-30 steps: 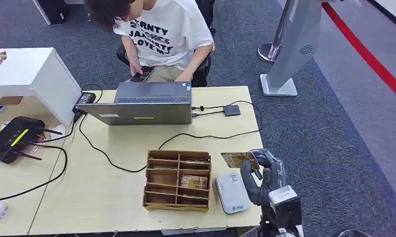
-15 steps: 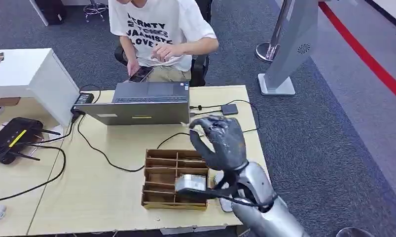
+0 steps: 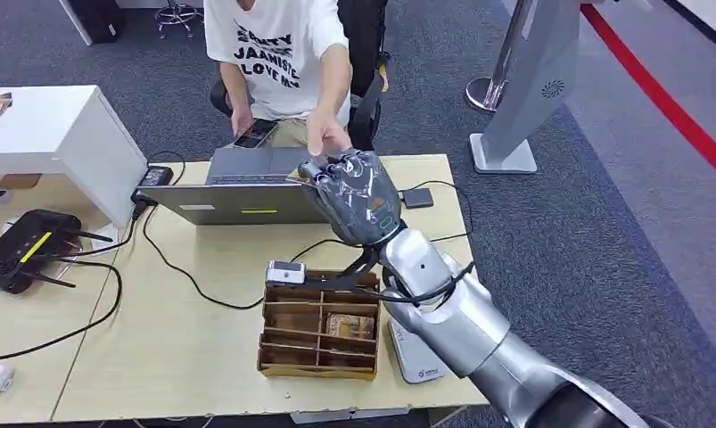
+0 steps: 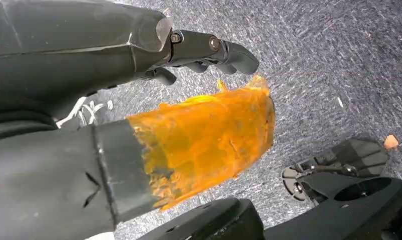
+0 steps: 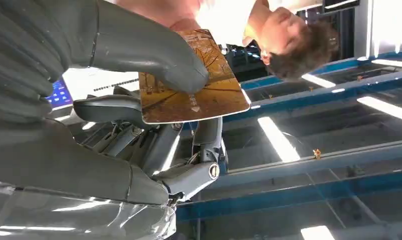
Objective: Pass the card to the sensor for recognition and then transmit it.
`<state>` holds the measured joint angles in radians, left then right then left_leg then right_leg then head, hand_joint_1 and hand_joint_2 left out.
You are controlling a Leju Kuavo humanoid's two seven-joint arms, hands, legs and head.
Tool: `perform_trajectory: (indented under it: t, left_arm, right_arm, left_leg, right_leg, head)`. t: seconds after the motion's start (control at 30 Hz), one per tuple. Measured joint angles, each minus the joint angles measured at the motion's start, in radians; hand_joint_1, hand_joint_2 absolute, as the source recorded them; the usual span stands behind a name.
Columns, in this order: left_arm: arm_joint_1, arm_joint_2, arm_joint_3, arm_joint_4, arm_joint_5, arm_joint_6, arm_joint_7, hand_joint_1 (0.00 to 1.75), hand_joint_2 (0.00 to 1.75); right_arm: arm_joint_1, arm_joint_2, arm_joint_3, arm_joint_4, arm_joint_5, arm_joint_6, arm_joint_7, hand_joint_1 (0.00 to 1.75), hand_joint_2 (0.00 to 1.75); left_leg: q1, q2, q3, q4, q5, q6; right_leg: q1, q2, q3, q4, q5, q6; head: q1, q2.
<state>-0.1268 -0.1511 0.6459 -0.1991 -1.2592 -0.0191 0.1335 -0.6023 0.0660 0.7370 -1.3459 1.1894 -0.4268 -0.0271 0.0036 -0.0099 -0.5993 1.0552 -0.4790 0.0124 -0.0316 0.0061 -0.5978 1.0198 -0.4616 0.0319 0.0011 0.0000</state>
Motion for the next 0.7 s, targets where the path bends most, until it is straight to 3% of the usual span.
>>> perform_trajectory:
  t: [0.37,0.4,0.43,0.7]
  left_arm:
    - [-0.005,-0.001,-0.035,0.0,-0.014,-0.011,0.005,0.0,0.0]
    - [-0.005,-0.001,-0.039,0.0,-0.015,-0.011,0.005,0.0,0.0]
    - [-0.005,-0.001,-0.04,0.0,-0.015,-0.012,0.005,0.0,0.0]
    - [-0.005,-0.001,-0.048,0.0,-0.01,-0.012,0.005,0.0,0.0]
  right_arm:
    - [-0.107,0.029,0.036,0.148,0.131,-0.028,0.043,1.75,1.75]
    - [-0.111,0.029,0.038,0.157,0.139,-0.03,0.046,0.51,1.75]
    - [-0.114,0.029,0.039,0.165,0.145,-0.034,0.048,0.0,1.75]
    - [-0.119,0.03,0.052,0.204,0.178,-0.044,0.068,0.0,1.75]
  left_leg:
    - [0.0,0.0,-0.001,0.0,0.0,0.0]
    - [0.0,0.0,-0.001,0.0,0.0,0.0]
    - [0.0,0.0,-0.001,0.0,0.0,0.0]
    - [0.0,0.0,-0.001,0.0,0.0,0.0]
  right_leg:
    - [0.0,0.0,-0.001,0.0,0.0,0.0]
    - [0.0,0.0,-0.001,0.0,0.0,0.0]
    - [0.0,0.0,-0.001,0.0,0.0,0.0]
    - [0.0,0.0,-0.001,0.0,0.0,0.0]
  head:
    - [0.0,0.0]
    - [0.0,0.0]
    - [0.0,0.0]
    - [0.0,0.0]
